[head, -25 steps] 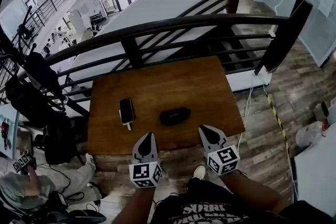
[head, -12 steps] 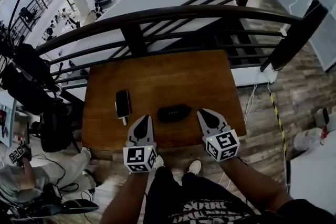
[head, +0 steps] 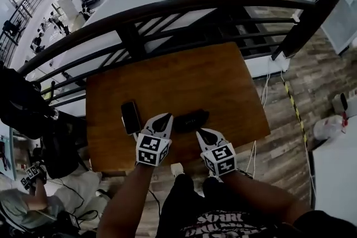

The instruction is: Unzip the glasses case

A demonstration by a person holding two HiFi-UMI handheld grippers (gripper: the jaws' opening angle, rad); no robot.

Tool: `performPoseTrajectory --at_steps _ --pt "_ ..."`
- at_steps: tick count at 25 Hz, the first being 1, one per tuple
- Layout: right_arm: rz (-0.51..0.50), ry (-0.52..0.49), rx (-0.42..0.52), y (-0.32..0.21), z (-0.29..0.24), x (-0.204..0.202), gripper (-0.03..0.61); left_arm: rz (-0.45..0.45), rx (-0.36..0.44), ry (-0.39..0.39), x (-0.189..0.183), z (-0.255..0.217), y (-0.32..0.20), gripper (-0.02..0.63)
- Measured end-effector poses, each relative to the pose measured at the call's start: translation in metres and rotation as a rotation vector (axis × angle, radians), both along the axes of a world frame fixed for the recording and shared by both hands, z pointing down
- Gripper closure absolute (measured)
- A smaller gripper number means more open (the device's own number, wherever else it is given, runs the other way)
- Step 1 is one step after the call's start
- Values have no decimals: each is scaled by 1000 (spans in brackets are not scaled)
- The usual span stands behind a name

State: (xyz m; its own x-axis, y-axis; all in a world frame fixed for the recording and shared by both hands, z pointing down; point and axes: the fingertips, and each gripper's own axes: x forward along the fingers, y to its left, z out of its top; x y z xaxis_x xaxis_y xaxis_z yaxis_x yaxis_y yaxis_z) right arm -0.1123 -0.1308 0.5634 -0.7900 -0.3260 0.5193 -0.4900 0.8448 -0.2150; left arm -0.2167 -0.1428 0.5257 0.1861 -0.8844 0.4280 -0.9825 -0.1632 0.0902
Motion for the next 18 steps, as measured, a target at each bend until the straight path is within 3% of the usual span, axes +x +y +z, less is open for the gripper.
performPoseTrajectory --at_steps 5,7,9,13,18 --pt "69 78 -129 22 55 -21 578 325 -102 -46 21 45 -26 611" --pt "84 125 -174 27 79 -28 571 436 -146 -23 32 63 -38 611" --pt "110 167 -237 34 102 -39 503 543 -212 10 41 81 -43 611" --pt "241 188 -326 39 133 -67 499 771 -350 40 54 112 -38 611" --pt "367 243 -373 31 155 -81 436 955 -463 -29 71 142 -36 611"
